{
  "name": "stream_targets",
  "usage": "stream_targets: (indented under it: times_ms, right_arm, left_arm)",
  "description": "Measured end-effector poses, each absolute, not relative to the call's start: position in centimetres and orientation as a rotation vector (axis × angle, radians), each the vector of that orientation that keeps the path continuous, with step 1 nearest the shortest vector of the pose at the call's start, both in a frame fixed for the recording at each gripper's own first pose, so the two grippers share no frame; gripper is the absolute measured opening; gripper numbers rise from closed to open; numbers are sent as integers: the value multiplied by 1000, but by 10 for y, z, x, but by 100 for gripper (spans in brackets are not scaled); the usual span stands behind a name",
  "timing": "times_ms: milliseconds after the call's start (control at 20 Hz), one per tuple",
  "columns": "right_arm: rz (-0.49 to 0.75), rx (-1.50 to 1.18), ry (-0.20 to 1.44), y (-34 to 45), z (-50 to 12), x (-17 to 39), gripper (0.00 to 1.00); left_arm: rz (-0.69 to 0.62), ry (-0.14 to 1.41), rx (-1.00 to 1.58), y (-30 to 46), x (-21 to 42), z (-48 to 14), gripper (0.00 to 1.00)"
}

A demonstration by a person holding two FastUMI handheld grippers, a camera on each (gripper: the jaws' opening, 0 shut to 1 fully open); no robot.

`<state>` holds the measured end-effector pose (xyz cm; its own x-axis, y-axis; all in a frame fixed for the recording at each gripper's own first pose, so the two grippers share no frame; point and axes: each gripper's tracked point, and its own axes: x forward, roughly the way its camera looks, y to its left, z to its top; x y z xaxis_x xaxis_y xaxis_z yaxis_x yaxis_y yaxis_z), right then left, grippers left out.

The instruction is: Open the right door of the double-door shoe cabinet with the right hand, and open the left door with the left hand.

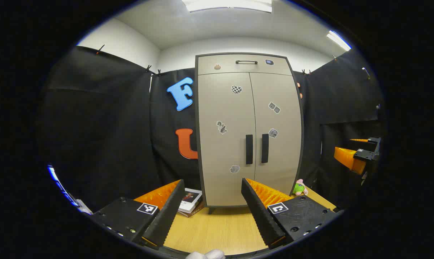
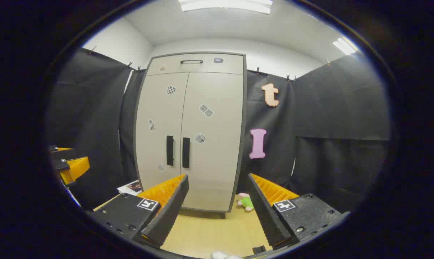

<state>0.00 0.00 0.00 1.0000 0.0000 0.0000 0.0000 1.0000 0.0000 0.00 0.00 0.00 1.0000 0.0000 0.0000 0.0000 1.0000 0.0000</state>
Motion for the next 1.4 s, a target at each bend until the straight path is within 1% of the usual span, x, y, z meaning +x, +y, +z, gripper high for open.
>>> stream_targets:
  times_ms: [900, 1150, 1400]
  right_arm:
    - [-6, -5, 2, -1, -1, 4, 100]
    - [-12, -9, 2, 1, -4, 25, 100]
    - [-10, 2, 1, 16, -8, 71, 100]
  left_arm:
    - [-5, -1, -10, 0, -1, -2, 95]
    - [7, 9, -11, 3, 0, -5, 95]
    - [52, 16, -2, 18, -9, -12, 95]
